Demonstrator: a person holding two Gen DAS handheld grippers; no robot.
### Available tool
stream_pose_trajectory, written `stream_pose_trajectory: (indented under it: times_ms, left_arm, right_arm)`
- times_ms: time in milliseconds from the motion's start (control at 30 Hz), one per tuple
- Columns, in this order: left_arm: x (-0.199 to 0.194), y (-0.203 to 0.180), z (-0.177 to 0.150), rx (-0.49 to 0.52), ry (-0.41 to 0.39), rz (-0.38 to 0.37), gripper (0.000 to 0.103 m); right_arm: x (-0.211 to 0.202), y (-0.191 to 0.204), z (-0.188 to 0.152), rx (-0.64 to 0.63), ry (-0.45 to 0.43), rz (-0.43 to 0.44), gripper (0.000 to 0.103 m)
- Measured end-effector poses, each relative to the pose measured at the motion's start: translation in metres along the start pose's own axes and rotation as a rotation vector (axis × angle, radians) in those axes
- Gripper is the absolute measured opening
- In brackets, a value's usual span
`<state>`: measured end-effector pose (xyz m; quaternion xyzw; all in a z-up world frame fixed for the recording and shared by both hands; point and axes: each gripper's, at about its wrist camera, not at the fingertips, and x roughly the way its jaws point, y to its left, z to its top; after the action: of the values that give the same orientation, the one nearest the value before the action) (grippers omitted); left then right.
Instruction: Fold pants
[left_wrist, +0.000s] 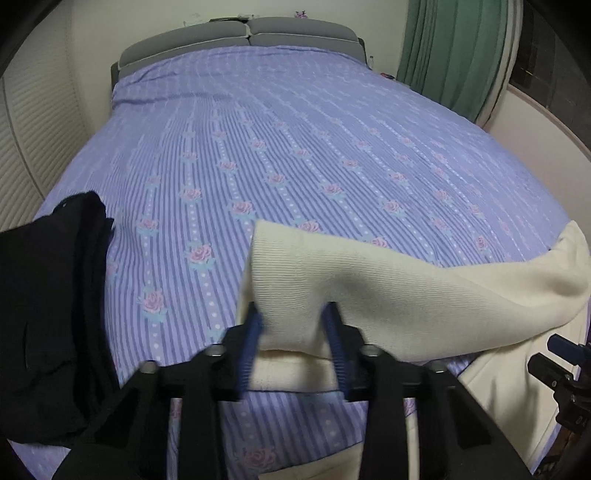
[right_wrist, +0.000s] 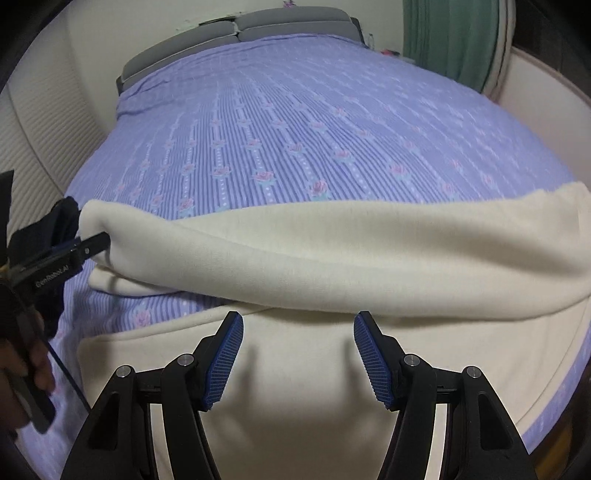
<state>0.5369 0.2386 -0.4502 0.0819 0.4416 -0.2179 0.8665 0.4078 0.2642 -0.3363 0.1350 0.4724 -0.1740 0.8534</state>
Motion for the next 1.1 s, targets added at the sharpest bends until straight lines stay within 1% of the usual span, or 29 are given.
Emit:
stream_pose_trajectory:
  times_ms: [33, 133, 200, 300, 400, 567, 633, 767, 833, 967, 1033, 1100]
  left_arm:
    - [0.0, 0.001, -0.001, -0.006, 0.003, -0.009, 0.017]
    - [-0.003, -0.001, -0.003, -0.004, 0.008, -0.015, 0.01]
    - [-0.009, -0.002, -0.004, 0.004, 0.005, -0.003, 0.009]
    - [-0.026, -0.001, -0.005, -0.019, 0.005, -0.004, 0.009]
    - [-0.058, 0.002, -0.006, -0.049, 0.009, -0.011, 0.008]
    - [-0.105, -0.005, -0.018, -0.018, 0.029, 0.002, 0.008]
    - [-0.12, -0.01, -0.03, -0.003, 0.051, 0.01, 0.009]
    - [-0.137, -0.016, -0.054, -0.018, 0.093, 0.016, 0.009]
    - [-0.148, -0.02, -0.07, -0.042, 0.125, 0.012, 0.009]
    - [-0.173, -0.03, -0.095, -0.07, 0.156, 0.007, 0.008]
    - [-0.176, -0.035, -0.106, -0.06, 0.169, 0.018, 0.009]
    - [-0.17, -0.035, -0.117, -0.065, 0.184, 0.031, 0.009]
  right_arm:
    - [-0.001, 0.001, -0.001, -0.009, 0.0, -0.001, 0.063]
    - [-0.004, 0.001, -0.002, -0.035, 0.0, -0.007, 0.063]
    - [-0.008, -0.002, -0.001, -0.037, -0.001, -0.009, 0.063]
    - [-0.015, -0.01, 0.001, -0.03, -0.003, -0.012, 0.063]
    - [-0.024, -0.015, 0.003, -0.028, -0.003, -0.001, 0.063]
    - [-0.043, -0.024, 0.007, -0.065, -0.015, 0.018, 0.063]
    - [-0.049, -0.025, 0.005, -0.084, -0.017, 0.031, 0.063]
    - [-0.058, -0.029, -0.003, -0.121, -0.012, 0.039, 0.063]
    - [-0.063, -0.031, -0.01, -0.153, -0.005, 0.039, 0.063]
    - [-0.077, -0.039, -0.031, -0.202, 0.017, 0.052, 0.063]
    - [-0.084, -0.043, -0.045, -0.25, 0.029, 0.055, 0.063]
    - [-0.085, -0.044, -0.06, -0.317, 0.03, 0.034, 0.063]
